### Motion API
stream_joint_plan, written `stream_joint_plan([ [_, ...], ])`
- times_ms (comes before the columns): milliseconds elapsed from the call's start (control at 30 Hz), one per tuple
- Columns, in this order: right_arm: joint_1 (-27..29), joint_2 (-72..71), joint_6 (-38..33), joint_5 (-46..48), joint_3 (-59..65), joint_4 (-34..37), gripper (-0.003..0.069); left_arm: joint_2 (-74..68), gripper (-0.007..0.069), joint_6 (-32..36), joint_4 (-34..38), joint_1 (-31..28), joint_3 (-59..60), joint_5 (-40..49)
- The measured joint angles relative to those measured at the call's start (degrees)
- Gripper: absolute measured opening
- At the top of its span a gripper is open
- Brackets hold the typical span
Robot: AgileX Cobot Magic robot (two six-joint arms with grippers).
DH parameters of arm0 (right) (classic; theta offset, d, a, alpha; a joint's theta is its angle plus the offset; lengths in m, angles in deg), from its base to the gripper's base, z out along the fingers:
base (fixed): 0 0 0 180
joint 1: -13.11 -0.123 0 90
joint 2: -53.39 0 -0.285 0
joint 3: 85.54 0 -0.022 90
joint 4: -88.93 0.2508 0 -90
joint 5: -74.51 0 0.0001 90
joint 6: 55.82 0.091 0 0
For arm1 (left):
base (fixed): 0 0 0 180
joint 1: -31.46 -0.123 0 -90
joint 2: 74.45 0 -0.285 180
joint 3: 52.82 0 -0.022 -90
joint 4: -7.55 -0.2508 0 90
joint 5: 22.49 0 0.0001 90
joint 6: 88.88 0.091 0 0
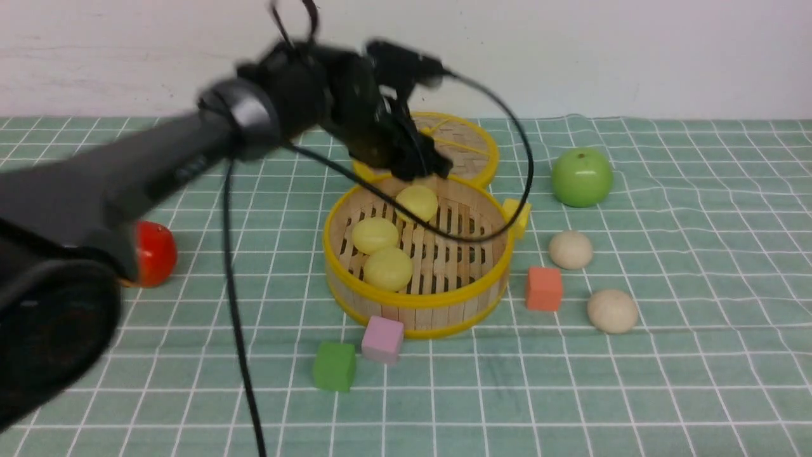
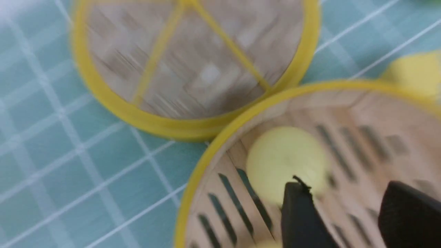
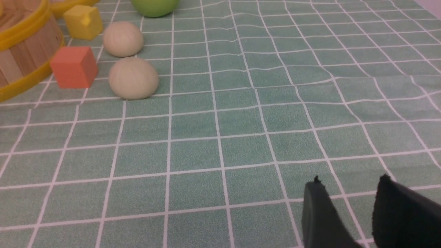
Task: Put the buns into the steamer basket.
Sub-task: Use the right arm to grab a steamed stuffed bun
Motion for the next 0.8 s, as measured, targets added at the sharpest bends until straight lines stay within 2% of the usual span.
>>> stream_joint_plan([
  [67,0.00,0.00,0.00,0.00,0.00,0.00,0.0240,3.72,0.0247,-1.52,0.00,0.00,0.00,3.24],
  [100,0.00,0.00,0.00,0.00,0.00,0.00,0.0240,8.82,0.0165,-3.51,0.00,0.00,0.22,6.02],
  [133,0.00,0.00,0.00,0.00,0.00,0.00,0.0240,9.47,0.0153,-3.68,0.00,0.00,0.40,6.68],
  [167,0.00,0.00,0.00,0.00,0.00,0.00,0.0240,15.42,0.0040,-4.72,0.39,0.00,2.03,8.27],
  [200,0.00,0.00,0.00,0.00,0.00,0.00,0.0240,16.07,0.0040,-4.70,0.46,0.00,2.33,8.37],
  [233,0.00,0.00,0.00,0.00,0.00,0.00,0.0240,21.39,-0.0014,-4.82,1.37,0.00,5.59,8.53],
  [367,0.00,0.00,0.00,0.00,0.00,0.00,0.0240,32.88,-0.0014,-4.59,4.21,0.00,17.21,6.82],
  [400,0.00,0.00,0.00,0.00,0.00,0.00,0.0240,38.70,-0.0014,-4.44,5.80,0.00,24.73,4.67],
  [433,0.00,0.00,0.00,0.00,0.00,0.00,0.0240,38.70,-0.0014,-4.44,5.97,0.00,24.73,4.27],
  [467,0.00,0.00,0.00,0.00,0.00,0.00,0.0240,46.33,-0.0014,-4.13,7.58,0.00,35.29,0.69],
  [500,0.00,0.00,0.00,0.00,0.00,0.00,0.0240,47.11,-0.0014,-4.12,7.72,0.00,36.38,0.21],
  [533,0.00,0.00,0.00,0.00,0.00,0.00,0.0240,52.79,-0.0014,-4.02,9.05,0.00,44.03,-3.53],
  [667,0.00,0.00,0.00,0.00,0.00,0.00,0.0240,66.28,-0.0014,-4.02,11.22,0.00,60.65,-11.44],
  [800,0.00,0.00,0.00,0.00,0.00,0.00,0.0240,85.11,-0.0014,-4.02,14.58,0.00,79.83,-24.07],
])
